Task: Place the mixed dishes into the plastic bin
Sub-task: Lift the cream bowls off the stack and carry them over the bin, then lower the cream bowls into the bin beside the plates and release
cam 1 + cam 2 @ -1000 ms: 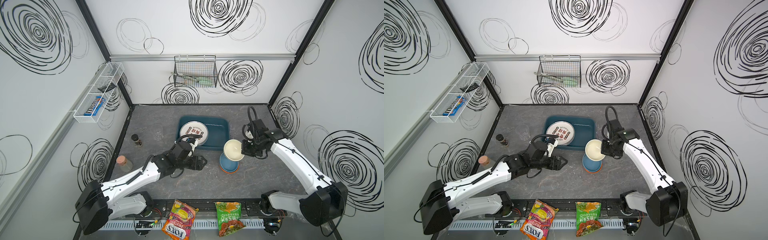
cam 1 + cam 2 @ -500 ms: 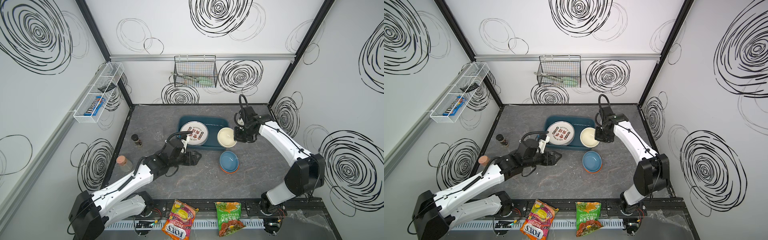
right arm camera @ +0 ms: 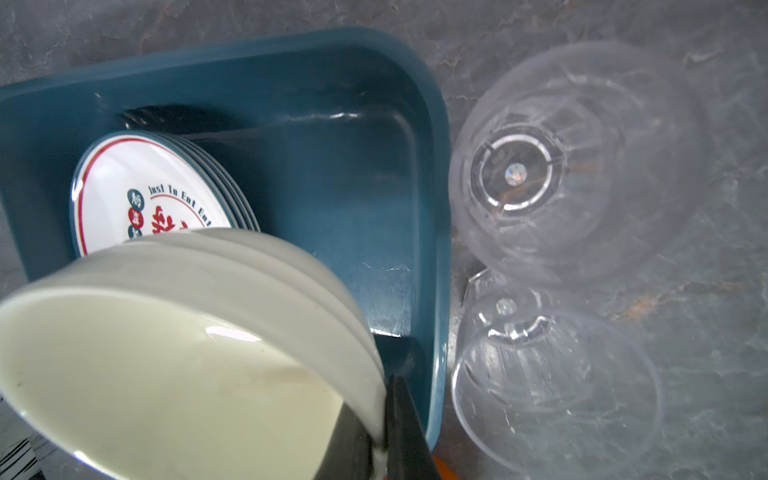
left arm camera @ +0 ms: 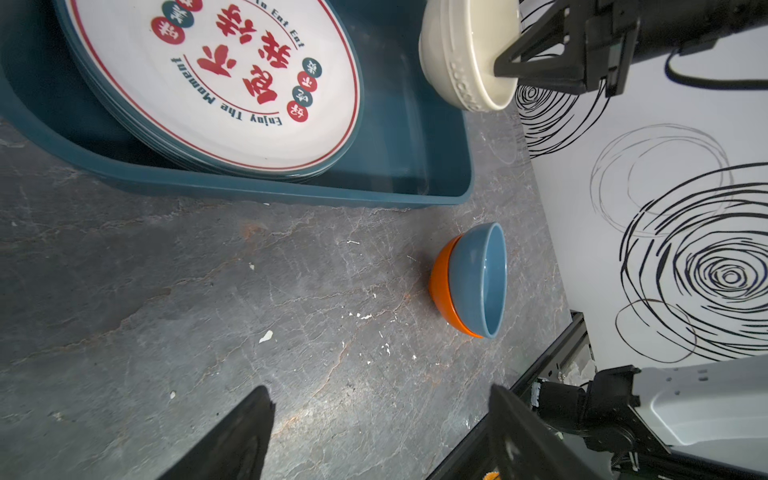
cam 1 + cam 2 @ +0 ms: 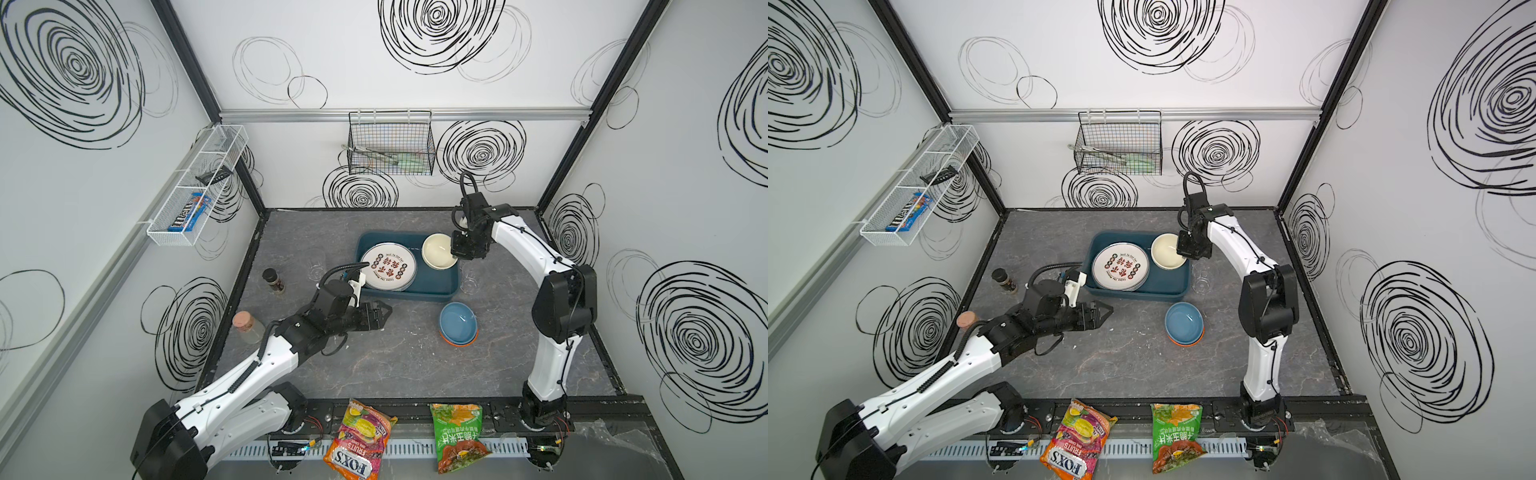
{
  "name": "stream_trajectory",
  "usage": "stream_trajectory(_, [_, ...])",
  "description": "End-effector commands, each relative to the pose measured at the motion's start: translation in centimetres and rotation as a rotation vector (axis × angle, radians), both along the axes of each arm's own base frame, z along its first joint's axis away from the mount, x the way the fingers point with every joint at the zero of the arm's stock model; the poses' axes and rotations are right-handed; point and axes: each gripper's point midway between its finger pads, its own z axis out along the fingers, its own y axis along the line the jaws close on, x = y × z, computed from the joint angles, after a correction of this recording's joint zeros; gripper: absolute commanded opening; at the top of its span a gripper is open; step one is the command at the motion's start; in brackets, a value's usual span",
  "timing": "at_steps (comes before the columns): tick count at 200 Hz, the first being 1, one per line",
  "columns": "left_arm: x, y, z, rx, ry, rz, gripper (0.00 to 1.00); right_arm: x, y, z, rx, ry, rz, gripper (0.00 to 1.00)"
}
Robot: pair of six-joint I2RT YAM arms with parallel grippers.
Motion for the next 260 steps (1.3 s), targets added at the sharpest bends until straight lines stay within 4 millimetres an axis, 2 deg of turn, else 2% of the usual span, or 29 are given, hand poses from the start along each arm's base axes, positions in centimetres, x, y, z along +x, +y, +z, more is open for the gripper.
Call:
stream_trajectory(1, [-0.2, 0.4, -0.1, -0.015, 0.005, 0.015, 0.85, 2.0, -0.2, 0.8, 0.000, -0.031, -0.023, 0.00])
stream_trajectory(61, [-0.6, 0.9, -0.7, -0.019, 0.026, 0.037, 0.85, 5.1, -0.3, -1.9, -0.030, -0.016, -0.052, 0.00])
stream_trajectory(118, [-0.7, 1.1, -1.2, -0.017, 0.044, 0.052, 0.84, 6.9, 0.5, -4.0, -0.025, 0.007, -0.049, 0.00])
stream_trajectory(170, [-0.7, 1.0, -1.5, -0.018, 0.057, 0.054, 0.84, 7.2, 0.9, -5.8, -0.044, 0.036, -0.041, 0.01])
stream_trajectory(260, [-0.7, 1.0, -2.0, -0.018, 0.069, 0.055, 0.84, 7.1, 1.1, -7.0, -0.075, 0.049, -0.037, 0.09])
